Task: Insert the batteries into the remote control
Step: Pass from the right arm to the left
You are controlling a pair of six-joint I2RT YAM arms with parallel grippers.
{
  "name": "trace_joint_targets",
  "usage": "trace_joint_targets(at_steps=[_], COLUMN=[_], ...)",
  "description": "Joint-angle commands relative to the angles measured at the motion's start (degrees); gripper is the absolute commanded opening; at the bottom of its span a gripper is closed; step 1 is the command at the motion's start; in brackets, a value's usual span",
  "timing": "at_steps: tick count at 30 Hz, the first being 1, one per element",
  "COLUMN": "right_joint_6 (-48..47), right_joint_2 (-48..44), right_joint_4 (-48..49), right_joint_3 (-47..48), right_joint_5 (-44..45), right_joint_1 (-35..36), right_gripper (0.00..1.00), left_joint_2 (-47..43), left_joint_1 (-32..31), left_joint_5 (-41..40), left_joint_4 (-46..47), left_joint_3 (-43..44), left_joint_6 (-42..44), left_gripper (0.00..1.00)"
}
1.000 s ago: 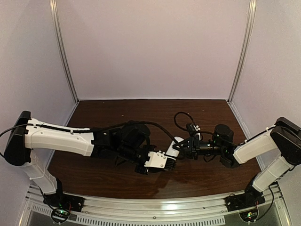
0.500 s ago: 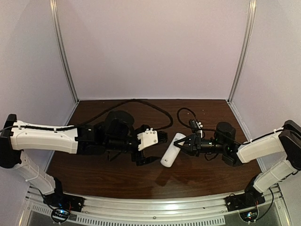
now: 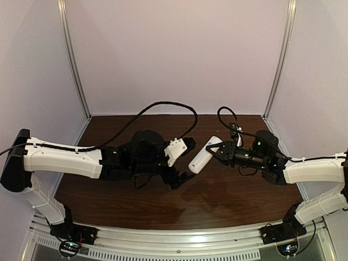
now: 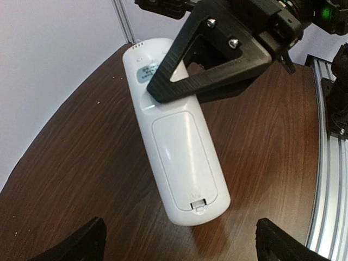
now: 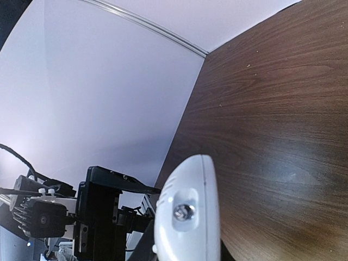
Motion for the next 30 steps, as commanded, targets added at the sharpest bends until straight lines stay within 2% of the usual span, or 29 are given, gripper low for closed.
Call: trace_joint_targets(at_steps=[1, 7, 15, 20, 30], right_joint_6=[-0.41, -1.04, -1.39, -2.25, -2.23], right_joint_2=[-0.34, 0.15, -0.41, -1.87, -2.48], right_joint_4=[-1.32, -1.71, -2.20, -3.50, -3.34], right_joint_3=[0.78, 0.97, 0.79, 0.73, 0.93], right_joint_5=[3.80, 3.34, 4.41, 5.62, 4.91], right_joint_1=[0.06, 0.49, 1.29, 1.54, 1.73], right_gripper=[0.00, 0.01, 0.02, 0.03, 0.04], left_joint_2=[2.63, 4.82, 13.39, 16.03, 19.88], left_joint_1=[-2.01, -2.45, -2.43, -2.31, -1.75], left_joint_5=[-5.78, -8.88, -10.21, -9.51, -9.79], left_joint_4=[4.42, 5.26, -2.57, -5.30, -10.32], left_joint_3=[2.59, 6.45, 18.59, 21.83, 26.25], left_joint_6=[-3.28, -4.83, -6.82, -8.60, -9.71], left_gripper=[0.97, 0.96, 0.88, 0.87, 0.70])
